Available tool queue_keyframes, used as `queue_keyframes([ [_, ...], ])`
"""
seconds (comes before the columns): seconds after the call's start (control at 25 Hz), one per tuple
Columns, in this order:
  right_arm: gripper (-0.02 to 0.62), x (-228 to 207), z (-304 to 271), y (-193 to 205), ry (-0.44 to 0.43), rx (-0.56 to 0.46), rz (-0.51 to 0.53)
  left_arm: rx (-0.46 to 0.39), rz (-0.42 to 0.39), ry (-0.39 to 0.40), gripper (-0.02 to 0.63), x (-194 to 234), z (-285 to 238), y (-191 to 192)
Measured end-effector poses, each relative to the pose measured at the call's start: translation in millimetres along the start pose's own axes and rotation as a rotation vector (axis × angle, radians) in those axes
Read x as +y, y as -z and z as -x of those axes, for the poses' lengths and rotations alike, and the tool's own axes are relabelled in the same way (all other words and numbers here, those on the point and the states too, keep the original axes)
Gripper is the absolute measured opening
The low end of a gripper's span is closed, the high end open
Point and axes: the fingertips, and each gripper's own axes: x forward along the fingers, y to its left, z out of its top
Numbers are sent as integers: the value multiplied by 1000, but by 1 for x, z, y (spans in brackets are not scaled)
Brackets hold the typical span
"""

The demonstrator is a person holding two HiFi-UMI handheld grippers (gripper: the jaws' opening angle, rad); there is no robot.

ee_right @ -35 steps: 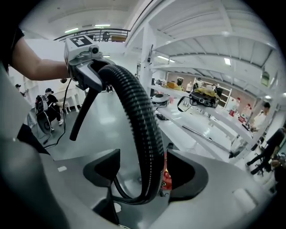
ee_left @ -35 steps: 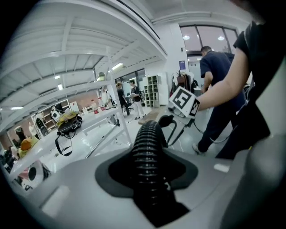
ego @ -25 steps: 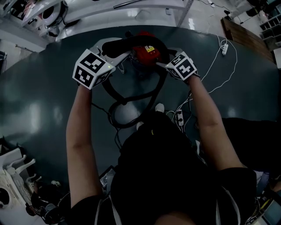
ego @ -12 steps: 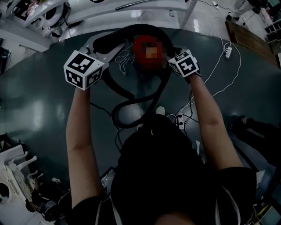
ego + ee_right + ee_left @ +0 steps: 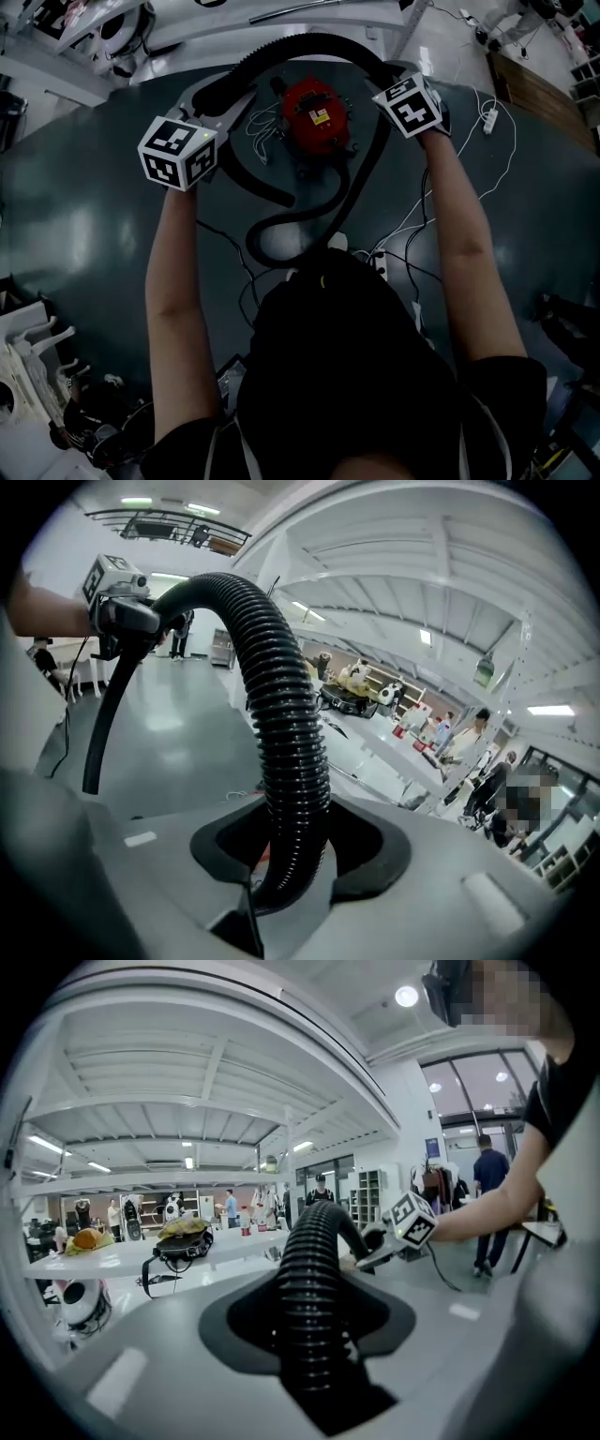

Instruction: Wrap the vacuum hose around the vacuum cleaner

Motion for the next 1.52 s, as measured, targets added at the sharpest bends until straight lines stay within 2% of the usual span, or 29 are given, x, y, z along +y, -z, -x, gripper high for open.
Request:
queue_keyframes([
  [0.36, 176, -76, 17, -30, 106, -13, 189, -19, 54, 0, 170, -13, -28, -6],
  [0.48, 176, -89, 20, -37, 111, -30, 209, -13, 81, 2, 170, -19, -38, -3],
  [0.6, 176, -85, 17, -38, 77, -39, 177, 1, 118, -9, 172, -19, -44, 7],
  [0.72, 176, -74, 9, -31, 48, -32, 198, 57, 144, -25, 178, -20, -48, 28],
  [0.84, 176, -61, 1, -27, 13, -33, 239, 118, 134, -66, 228, -17, -48, 45],
  [0.92, 176, -52, -2, -30, -11, -47, 248, 126, 118, -99, 241, -11, -46, 46],
  [1.04, 176, -34, -6, -37, -52, -72, 290, 119, 54, -143, 272, -3, -46, 37],
  [1.16, 176, -10, -10, -47, -97, -90, 351, 146, -76, -146, 287, -5, -54, 23],
  [1.32, 176, 20, -16, -52, -130, -88, 414, 198, -188, -100, 288, -17, -75, 13],
  [1.44, 176, 35, -23, -57, -135, -70, 455, 249, -292, -51, 284, -24, -90, 18],
  [1.52, 176, 46, -27, -59, -146, -61, 465, 271, -331, -19, 263, -28, -97, 25],
])
